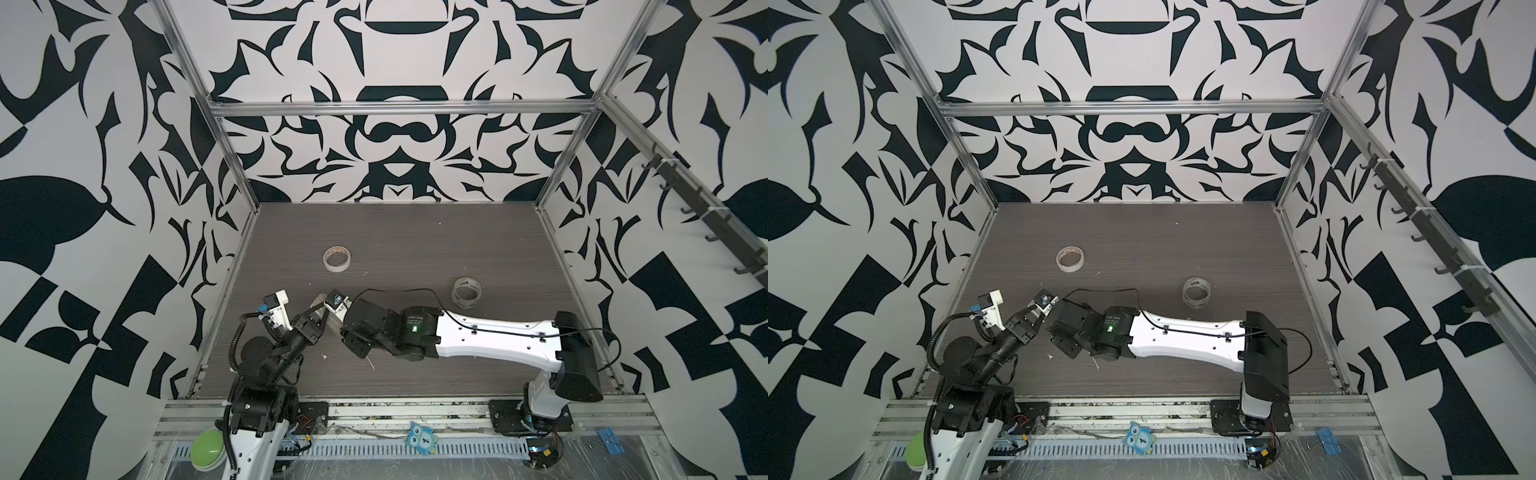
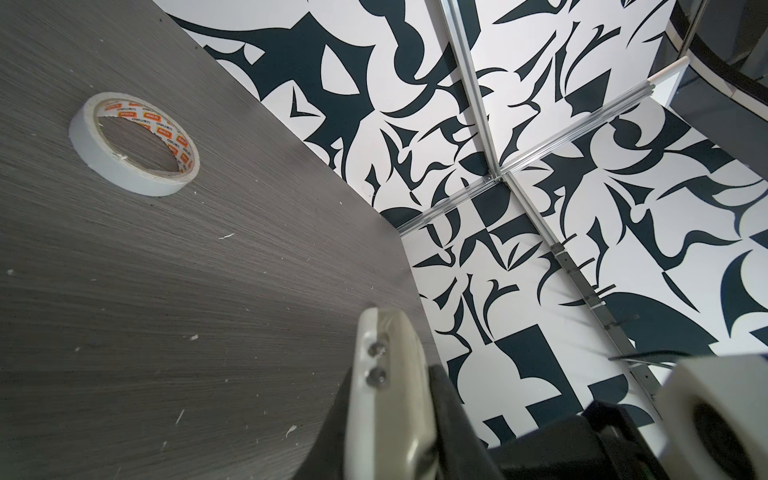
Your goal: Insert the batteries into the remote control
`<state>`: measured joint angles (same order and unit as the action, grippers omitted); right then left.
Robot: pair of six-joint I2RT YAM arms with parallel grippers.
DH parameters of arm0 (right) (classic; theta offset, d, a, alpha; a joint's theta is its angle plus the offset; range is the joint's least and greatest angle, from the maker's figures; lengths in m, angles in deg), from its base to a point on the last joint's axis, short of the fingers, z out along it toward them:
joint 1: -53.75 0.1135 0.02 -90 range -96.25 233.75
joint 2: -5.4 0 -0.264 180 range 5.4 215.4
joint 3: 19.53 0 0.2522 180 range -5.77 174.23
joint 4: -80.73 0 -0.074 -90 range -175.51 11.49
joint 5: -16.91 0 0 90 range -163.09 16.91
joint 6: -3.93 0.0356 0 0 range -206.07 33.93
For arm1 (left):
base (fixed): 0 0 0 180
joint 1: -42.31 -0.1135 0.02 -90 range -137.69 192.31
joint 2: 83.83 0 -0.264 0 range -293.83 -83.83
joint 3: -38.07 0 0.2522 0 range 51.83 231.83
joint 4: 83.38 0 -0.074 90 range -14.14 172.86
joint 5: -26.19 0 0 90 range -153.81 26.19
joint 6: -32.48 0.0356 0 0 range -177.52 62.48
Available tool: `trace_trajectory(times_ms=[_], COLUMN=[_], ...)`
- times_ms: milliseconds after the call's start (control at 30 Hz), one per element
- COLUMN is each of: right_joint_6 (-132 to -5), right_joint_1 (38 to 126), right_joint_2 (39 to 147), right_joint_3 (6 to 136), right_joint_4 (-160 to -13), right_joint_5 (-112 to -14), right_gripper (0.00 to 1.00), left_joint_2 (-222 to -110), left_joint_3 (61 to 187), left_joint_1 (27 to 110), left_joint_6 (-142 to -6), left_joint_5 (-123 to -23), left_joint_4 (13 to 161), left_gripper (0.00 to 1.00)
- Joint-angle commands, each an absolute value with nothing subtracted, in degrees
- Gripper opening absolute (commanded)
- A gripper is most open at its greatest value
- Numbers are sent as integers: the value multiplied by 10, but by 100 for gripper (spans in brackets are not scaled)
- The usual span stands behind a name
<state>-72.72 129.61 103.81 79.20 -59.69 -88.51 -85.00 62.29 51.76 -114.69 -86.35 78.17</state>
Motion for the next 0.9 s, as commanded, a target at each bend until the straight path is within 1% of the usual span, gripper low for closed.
trace_trajectory(times_ms=[0,333,633,867], right_joint_6=[-731,-731,-726,-731], right_joint_1=[1299,1302,1302,1298], right_joint_2=[1010,997,964,928], right_joint_3=[803,803,787,760], right_joint_4=[-615,-625,-629,-619], right_joint_5=[-896,-885,-880,-848], right_gripper=[39,47,48,49], left_joint_2=[-843,-843,-843,-847], left_joint_3=[625,623,625,635], left_joint_1=[520,520,520,520], left_joint_6=[-1153,-1156,-1155,-1147], left_joint_5=[-875,-875,-879,-899], left_joint_4=[808,805,800,800], left_gripper=[0,0,0,0])
